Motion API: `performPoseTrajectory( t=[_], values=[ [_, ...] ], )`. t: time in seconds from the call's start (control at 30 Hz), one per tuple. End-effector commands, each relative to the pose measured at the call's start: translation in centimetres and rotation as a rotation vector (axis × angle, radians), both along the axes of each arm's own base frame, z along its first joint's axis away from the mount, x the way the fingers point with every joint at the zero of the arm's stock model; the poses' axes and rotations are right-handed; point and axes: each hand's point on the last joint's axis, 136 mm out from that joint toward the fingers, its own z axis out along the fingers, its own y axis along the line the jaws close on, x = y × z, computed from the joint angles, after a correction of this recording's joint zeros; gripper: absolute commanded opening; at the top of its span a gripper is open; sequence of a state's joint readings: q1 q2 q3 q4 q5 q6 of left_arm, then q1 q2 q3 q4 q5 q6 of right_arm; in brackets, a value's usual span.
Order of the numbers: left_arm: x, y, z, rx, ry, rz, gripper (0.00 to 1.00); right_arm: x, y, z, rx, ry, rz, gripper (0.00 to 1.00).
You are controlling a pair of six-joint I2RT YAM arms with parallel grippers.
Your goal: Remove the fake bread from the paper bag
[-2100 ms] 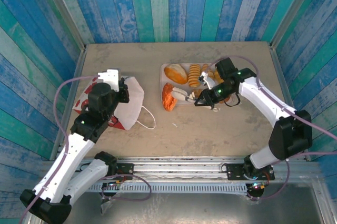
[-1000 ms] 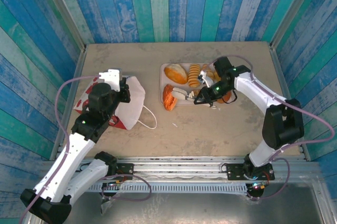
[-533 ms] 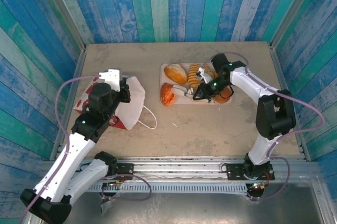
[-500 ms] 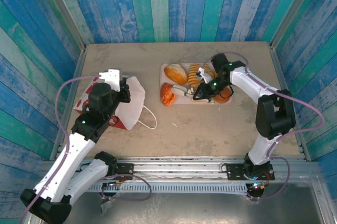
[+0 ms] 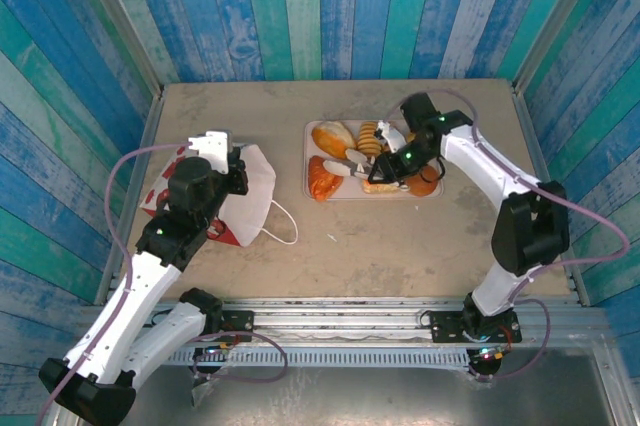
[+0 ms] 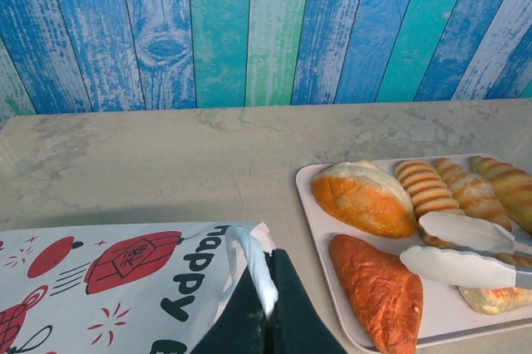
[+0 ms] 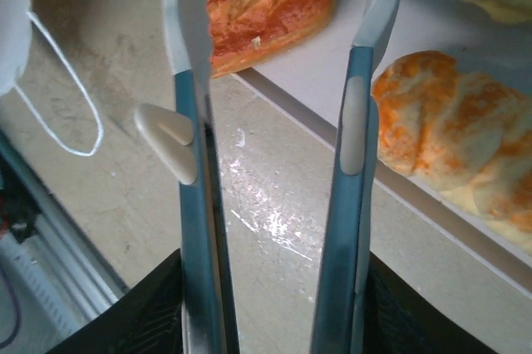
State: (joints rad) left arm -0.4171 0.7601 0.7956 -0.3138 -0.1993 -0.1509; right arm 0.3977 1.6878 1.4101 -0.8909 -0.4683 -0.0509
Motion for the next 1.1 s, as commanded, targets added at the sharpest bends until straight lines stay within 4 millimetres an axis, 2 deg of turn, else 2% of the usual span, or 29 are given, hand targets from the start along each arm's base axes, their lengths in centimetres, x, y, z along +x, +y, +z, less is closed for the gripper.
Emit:
performPoseTrajectory(
  t=[0.0, 0.13, 0.27, 0.37, 0.5, 0.67, 0.8, 0.93, 1.07],
  values=[
    [0.2, -0.3, 0.3, -0.008, -0.014, -0.013, 0.00, -0.9, 0.5, 1.4, -0.149, -0.110, -0.027, 0.52],
    [0.2, -0.4, 0.3, -0.012, -0.015, -0.015, 0.00, -2.0, 2.4, 1.4, -0.263, -0.176, -0.045, 0.55],
    [0.1, -0.3, 0.4, -0.010, -0.014, -0.011, 0.00, -2.3, 3.8, 1.2, -0.293, -0.201, -0.054, 0.56],
    [0.0, -0.2, 0.4, -0.015, -0.019, -0.010, 0.00, -2.6, 5.1, 0.5, -0.318, -0.207, -0.020, 0.57],
    [-0.1, -0.2, 0.3, -0.014, -0.015, -0.011, 0.00, -2.6, 5.7, -0.3, -0.359, -0.213, -0.001, 0.57],
    [-0.2, 0.0, 0.1, -0.010, -0.012, -0.002, 0.00, -2.7, 5.5, -1.2, -0.395, -0.200, 0.022, 0.57],
    [-0.3, 0.2, 0.2, -0.010, -0.017, 0.006, 0.00, -2.7, 4.1, -1.4, -0.461, -0.224, 0.051, 0.55],
    [-0.3, 0.2, 0.2, -0.007, -0.015, 0.007, 0.00, -3.0, 3.1, -1.5, -0.507, -0.246, 0.133, 0.52],
    [-0.2, 0.1, 0.2, -0.010, -0.015, 0.003, 0.00, -3.7, 2.9, -2.1, -0.504, -0.251, 0.250, 0.49]
  ],
)
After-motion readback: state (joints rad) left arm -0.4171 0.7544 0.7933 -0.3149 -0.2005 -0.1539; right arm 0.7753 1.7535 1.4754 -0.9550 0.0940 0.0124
